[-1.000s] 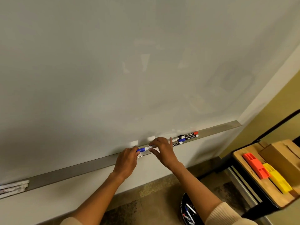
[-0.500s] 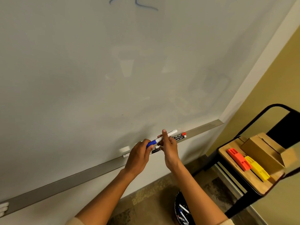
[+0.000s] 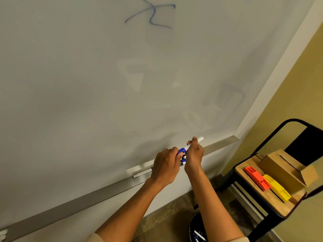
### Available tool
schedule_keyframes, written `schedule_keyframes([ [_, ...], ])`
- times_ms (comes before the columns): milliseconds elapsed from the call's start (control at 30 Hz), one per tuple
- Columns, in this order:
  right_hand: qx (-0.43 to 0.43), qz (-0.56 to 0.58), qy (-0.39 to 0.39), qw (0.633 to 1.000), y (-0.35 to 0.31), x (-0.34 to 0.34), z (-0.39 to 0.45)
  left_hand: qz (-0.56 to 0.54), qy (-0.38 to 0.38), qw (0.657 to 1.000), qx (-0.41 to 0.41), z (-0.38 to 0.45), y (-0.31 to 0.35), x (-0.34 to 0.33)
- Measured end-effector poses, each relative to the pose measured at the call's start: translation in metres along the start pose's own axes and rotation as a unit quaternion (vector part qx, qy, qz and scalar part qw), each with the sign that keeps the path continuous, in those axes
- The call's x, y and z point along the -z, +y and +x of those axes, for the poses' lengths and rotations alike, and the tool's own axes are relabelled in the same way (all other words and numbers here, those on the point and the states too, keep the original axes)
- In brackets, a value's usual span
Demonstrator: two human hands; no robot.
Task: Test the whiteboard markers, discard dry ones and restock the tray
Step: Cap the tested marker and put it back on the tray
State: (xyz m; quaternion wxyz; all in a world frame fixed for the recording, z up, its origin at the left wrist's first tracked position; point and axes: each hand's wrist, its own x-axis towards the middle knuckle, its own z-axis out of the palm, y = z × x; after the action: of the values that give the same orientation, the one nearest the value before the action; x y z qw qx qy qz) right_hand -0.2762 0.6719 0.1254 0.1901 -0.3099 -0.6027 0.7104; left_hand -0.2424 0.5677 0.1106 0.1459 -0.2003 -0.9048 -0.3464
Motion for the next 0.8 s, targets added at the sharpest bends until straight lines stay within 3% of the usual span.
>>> schedule_keyframes([
  [467, -0.098, 0.081, -0.001, 0.992, 0.004, -0.001, 0.002, -0.006, -0.028, 0.999, 0.040, -0.001, 0.002, -0.002],
  [567, -0.176, 0.188, 0.098, 0.961, -0.027, 0.043, 0.028, -0.040, 0.023, 0.999, 0.013, -0.026, -0.009, 0.009],
  [633, -0.159, 0.195, 0.158, 0.955, -0.055, 0.081, 0.051, -0.042, 0.044, 0.998, -0.004, -0.051, -0.030, 0.021],
  [800, -0.083, 0.282, 0.039, 0.955, -0.084, 0.087, 0.075, -0.062, 0.107, 0.992, 0.010, -0.040, -0.055, 0.035],
])
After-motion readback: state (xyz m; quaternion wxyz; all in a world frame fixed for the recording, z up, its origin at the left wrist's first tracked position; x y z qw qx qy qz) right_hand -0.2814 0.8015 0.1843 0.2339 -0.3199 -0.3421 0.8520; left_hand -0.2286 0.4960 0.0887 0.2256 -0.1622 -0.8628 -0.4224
